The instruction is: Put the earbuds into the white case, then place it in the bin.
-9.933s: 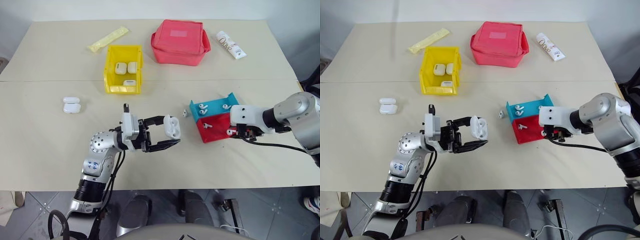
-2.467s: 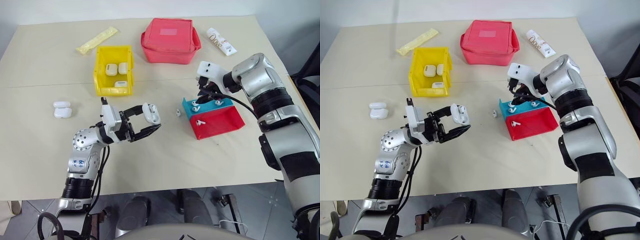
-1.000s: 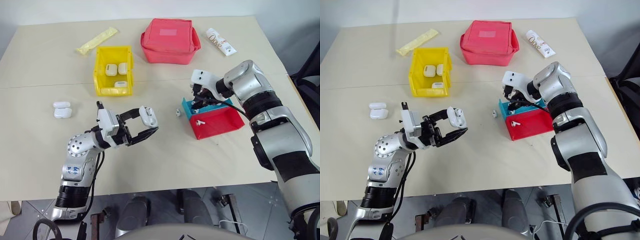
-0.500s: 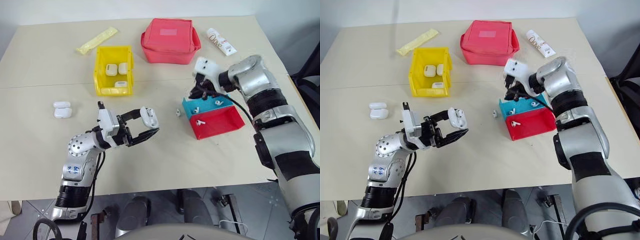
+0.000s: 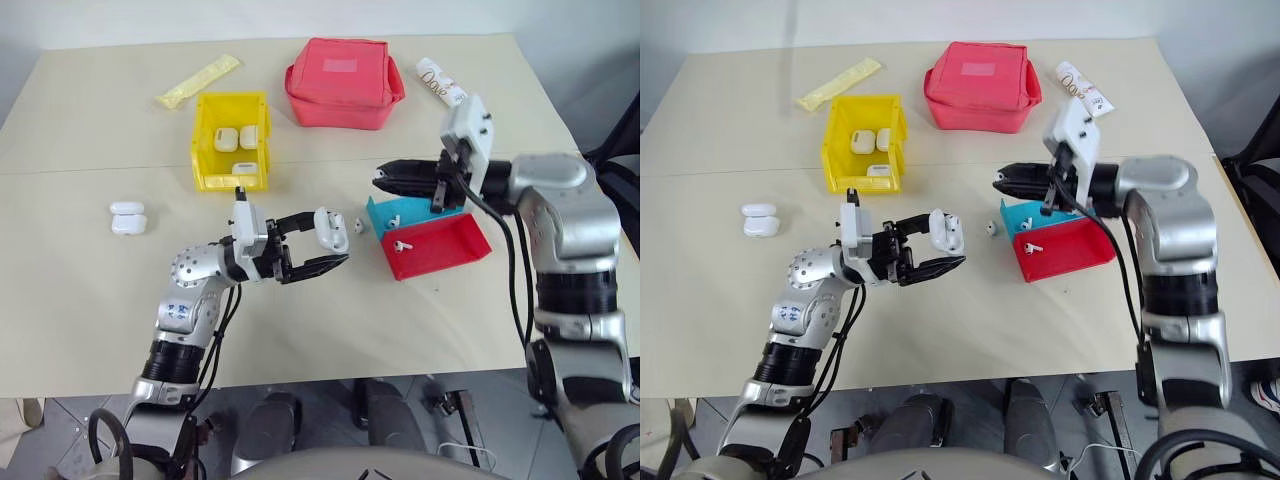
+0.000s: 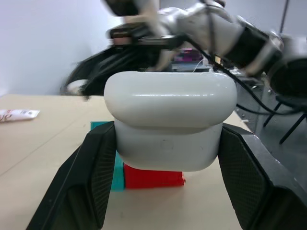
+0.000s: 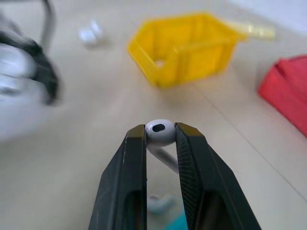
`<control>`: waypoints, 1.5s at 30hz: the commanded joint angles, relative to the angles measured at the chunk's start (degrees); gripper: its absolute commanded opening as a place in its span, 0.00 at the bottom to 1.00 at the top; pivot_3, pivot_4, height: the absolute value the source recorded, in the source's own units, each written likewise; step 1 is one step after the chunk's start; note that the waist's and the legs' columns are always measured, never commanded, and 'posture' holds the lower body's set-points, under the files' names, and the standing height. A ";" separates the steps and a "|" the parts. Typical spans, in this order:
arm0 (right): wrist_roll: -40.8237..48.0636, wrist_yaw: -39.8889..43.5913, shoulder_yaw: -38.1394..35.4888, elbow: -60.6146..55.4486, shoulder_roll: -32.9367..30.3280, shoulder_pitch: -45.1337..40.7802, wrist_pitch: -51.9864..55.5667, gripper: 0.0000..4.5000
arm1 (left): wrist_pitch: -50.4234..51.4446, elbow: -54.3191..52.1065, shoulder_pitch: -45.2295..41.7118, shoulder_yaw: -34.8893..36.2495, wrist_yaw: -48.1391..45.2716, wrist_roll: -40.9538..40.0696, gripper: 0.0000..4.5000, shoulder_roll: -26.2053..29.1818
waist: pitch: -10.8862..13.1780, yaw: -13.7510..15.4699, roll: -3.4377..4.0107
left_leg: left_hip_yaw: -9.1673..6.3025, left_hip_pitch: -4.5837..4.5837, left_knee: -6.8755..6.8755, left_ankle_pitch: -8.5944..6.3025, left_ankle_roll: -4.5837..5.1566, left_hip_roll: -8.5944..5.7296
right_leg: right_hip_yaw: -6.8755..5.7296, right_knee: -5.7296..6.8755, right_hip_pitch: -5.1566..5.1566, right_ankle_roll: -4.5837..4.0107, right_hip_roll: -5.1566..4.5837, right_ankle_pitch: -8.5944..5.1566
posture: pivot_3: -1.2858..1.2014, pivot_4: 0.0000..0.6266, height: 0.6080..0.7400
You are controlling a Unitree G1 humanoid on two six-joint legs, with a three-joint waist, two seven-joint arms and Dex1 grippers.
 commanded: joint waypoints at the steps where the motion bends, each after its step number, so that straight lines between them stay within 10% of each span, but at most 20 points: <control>1: 5.95 -5.45 -4.01 -12.26 1.43 6.37 2.50 0.11 | -1.34 1.68 -2.09 -0.67 -2.18 -0.49 0.62 -0.85 | -0.01 0.38 0.00 | 0.01 0.00 0.00 0.00 0.00 0.00 | 0.01 0.00 0.00 0.00 0.00 0.00 | 0.52 0.24 1.00; 12: 23.92 -22.76 -9.13 -33.35 8.94 25.18 10.13 0.11 | -1.28 5.17 -4.66 -2.00 -7.79 -1.17 0.62 -2.37 | -0.05 0.83 -0.07 | 0.02 0.01 0.06 0.00 0.03 -0.02 | 0.05 0.00 0.03 0.01 0.00 0.00 | 0.52 0.24 1.00; 45: 44.45 -37.84 -4.97 -34.65 5.75 28.52 10.28 0.11 | -2.55 11.14 -10.54 -1.43 -9.81 -0.18 0.62 -4.74 | -0.08 0.86 -0.11 | 0.03 0.02 0.00 0.00 0.08 0.00 | 0.04 -0.07 0.05 0.01 0.03 0.00 | 0.52 0.24 1.00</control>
